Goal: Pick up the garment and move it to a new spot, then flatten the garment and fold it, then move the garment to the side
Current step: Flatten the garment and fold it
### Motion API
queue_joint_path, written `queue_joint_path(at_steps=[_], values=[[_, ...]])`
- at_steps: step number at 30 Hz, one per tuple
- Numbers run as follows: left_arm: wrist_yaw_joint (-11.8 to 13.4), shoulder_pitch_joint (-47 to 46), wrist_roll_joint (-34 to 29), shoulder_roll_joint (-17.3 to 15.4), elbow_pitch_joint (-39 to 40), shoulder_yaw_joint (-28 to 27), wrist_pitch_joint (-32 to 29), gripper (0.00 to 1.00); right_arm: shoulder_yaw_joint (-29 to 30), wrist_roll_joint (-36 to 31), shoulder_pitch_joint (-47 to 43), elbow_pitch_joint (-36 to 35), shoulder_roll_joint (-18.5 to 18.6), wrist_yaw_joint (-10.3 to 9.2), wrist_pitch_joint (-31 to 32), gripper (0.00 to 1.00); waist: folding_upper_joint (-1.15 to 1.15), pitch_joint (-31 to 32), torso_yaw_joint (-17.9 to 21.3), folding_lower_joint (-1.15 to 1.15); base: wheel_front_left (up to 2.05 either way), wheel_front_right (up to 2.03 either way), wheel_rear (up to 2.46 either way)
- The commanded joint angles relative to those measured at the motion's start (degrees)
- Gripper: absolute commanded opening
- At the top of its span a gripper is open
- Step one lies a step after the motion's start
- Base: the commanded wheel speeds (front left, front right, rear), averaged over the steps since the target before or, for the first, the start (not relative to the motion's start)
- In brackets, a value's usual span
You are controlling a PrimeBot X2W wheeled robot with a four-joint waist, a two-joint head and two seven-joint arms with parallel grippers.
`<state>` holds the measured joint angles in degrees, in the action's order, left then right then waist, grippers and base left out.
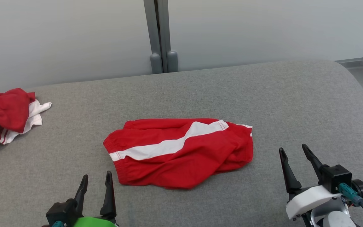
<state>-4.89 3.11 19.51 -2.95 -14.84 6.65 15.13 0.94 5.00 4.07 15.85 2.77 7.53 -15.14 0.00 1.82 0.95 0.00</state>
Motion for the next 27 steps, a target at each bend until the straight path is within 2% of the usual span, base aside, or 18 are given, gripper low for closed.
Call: queue_joint_path(at_steps=[1, 10, 20, 27], values=[[-0.2, 0.4, -0.4, 0.0, 0.0, -0.3, 0.0, 1.0, 0.0, 0.1, 0.2, 0.2, 0.2, -0.08, 0.0, 1.0, 0.0, 0.0, -0.1, 0.0, 0.0, 0.0, 0.0], [-1.3, -4.5, 0.9, -0.4, -5.3, 2.4, -1.1, 1.0, -0.3, -0.3, 0.8, 0.5, 0.2, -0.08, 0.0, 1.0, 0.0, -0.9, -0.2, 0.0, 0.0, 0.0, 0.0], [-2.6, -16.3, 7.6, -5.4, -13.5, 5.1, -14.5, 1.0, -1.8, -0.6, 2.3, 0.2, 0.2, -0.08, 0.0, 1.0, 0.0, -4.0, 1.6, 0.0, 0.0, 0.0, 0.0], [-2.6, -20.5, 13.7, -7.0, -16.5, 6.6, -18.4, 1.0, -1.6, -1.3, 3.6, 0.1, 0.2, -0.08, 0.0, 1.0, 0.0, -6.9, 3.1, 0.0, 0.0, 0.0, 0.0]])
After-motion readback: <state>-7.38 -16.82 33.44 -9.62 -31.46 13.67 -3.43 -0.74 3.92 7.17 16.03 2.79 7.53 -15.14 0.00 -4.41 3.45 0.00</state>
